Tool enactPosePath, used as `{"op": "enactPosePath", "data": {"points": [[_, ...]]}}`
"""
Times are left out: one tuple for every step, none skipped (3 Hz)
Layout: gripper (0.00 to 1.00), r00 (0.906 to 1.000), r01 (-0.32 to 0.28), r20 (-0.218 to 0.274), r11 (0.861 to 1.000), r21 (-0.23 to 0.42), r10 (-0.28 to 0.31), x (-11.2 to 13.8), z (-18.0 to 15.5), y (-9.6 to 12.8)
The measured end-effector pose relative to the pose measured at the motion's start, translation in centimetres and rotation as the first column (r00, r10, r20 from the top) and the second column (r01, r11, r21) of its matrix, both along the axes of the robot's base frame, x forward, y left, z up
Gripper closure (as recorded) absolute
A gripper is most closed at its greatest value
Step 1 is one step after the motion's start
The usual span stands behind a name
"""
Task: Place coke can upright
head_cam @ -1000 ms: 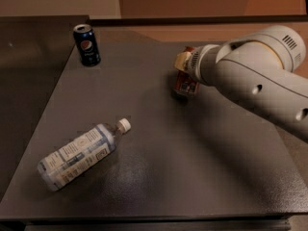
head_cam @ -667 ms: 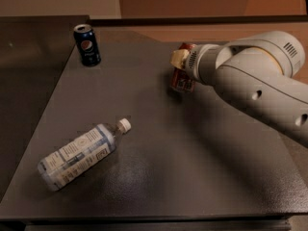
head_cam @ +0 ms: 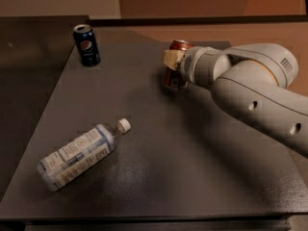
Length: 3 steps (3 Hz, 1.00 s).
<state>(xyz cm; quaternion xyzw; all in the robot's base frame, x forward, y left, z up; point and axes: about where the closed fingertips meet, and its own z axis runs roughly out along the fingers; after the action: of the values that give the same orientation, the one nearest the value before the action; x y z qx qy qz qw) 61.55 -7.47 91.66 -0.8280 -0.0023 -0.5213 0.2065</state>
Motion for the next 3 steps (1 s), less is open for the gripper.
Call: {"op": "enactPosePath", "data": {"points": [[1.00,0.9971,-0.051,0.056,0.998,-0.025,0.052,0.24,-0.16,0.68],[1.00,0.9877,-0.099,0.115,0.994,-0.055,0.105,0.50,-0.40,1.30],[1.00,0.9744,-0.139,0.167,0.987,-0.079,0.150,0.71,-0.80,1.68]]}}
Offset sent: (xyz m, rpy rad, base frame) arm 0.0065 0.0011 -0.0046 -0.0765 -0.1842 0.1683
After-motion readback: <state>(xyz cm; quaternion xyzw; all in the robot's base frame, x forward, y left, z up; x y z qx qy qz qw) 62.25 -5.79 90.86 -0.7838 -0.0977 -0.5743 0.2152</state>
